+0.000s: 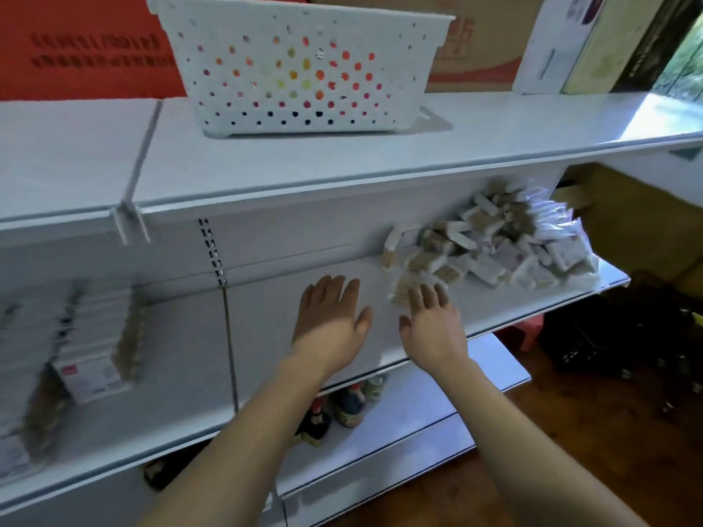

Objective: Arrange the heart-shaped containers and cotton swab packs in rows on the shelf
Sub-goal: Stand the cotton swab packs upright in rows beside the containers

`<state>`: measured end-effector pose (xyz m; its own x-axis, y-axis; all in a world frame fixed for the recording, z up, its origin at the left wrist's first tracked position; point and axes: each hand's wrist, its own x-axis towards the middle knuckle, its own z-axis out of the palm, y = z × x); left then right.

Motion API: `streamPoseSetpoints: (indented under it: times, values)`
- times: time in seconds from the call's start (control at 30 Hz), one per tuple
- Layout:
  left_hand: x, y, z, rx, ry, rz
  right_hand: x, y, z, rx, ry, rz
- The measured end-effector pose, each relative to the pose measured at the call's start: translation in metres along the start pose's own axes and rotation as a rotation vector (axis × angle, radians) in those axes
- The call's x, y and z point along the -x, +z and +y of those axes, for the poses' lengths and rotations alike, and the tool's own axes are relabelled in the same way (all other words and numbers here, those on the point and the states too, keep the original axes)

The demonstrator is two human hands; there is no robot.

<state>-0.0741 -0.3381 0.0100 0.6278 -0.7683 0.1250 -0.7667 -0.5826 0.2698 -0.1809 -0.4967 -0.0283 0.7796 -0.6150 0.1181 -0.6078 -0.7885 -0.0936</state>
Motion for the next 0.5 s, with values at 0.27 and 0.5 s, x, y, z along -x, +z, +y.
streamPoseSetpoints:
  times: [0.27,0.5]
  values:
    - [-0.068,0.034,0.023,0.022,0.016,-0.084,-0.062,0.029,0.039,0.004,-0.067,-0.115]
    - [-0.101,0.047,0.052,0.631,-0.382,-0.137,-0.074,0.035,0.063,-0.357,-0.373,0.325]
